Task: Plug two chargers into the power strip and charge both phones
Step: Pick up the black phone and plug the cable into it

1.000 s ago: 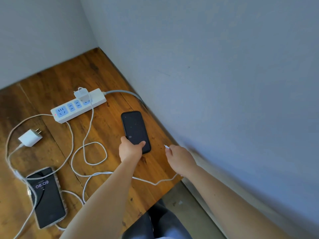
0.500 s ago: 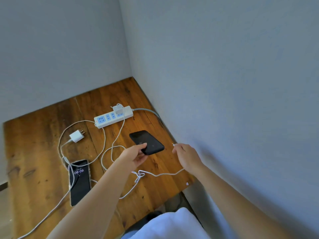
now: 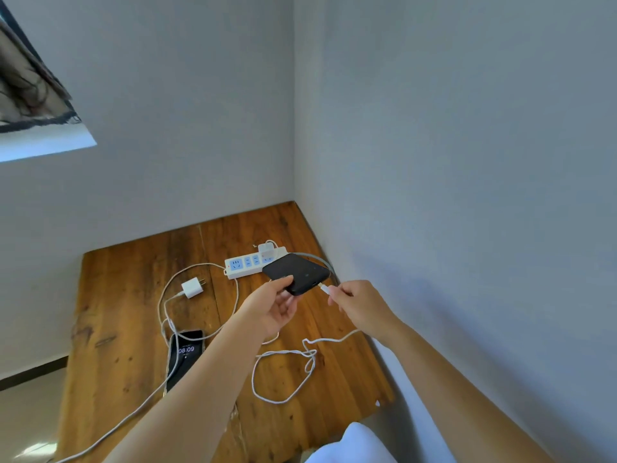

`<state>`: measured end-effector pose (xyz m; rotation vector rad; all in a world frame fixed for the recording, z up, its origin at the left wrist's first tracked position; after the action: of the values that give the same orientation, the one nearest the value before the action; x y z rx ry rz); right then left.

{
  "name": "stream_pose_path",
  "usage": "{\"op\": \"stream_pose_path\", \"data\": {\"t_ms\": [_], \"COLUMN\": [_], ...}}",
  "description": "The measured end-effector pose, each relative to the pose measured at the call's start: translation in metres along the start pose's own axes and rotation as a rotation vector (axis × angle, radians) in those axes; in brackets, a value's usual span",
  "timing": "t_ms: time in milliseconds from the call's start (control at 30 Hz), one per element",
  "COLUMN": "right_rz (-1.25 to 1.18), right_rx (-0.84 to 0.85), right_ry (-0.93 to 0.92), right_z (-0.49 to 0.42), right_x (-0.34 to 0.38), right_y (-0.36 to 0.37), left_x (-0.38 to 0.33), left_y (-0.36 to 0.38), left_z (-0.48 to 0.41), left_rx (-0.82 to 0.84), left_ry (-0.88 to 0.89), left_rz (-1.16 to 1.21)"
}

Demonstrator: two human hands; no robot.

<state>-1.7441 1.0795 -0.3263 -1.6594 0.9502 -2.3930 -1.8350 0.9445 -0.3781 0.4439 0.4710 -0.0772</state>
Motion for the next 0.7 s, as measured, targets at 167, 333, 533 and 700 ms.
{"op": "stream_pose_path", "data": {"t_ms": [167,333,533,700], "right_rz": [-0.033,-0.008,-0.005,0.021], "right_rx": [-0.015,-0.024,-0.074,-0.131], "right_ry": [-0.001,-0.005,0.009,0.022], "right_z": [0.002,0.003,0.002,0.003], "right_x": [0.005,0.007,0.004,0.002], "right_y": [0.007,0.014,0.015,0.019], "left_x": [0.0,0.003,0.003,0.002], "left_y": [-0.005,-0.008,-0.01,-0.015], "left_z": [0.005,0.006,0.003,0.001], "left_rx": [-0.006,-0.007,0.007,-0.018], "left_ry": [-0.013,-0.014,-0.013,0.007], "left_rz": [-0.028,-0.036,-0.043,-0.066]}}
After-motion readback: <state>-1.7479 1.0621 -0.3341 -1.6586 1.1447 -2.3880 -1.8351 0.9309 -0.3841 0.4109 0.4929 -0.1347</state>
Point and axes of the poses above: each hand's wrist, its own z-axis away from the middle knuckle, its own y-axis out of the palm, x = y × z, the point moved 7 cm from there along -z, towards the middle knuckle, and after that the axes turned 3 degrees about -y, right-handed, at the moved point
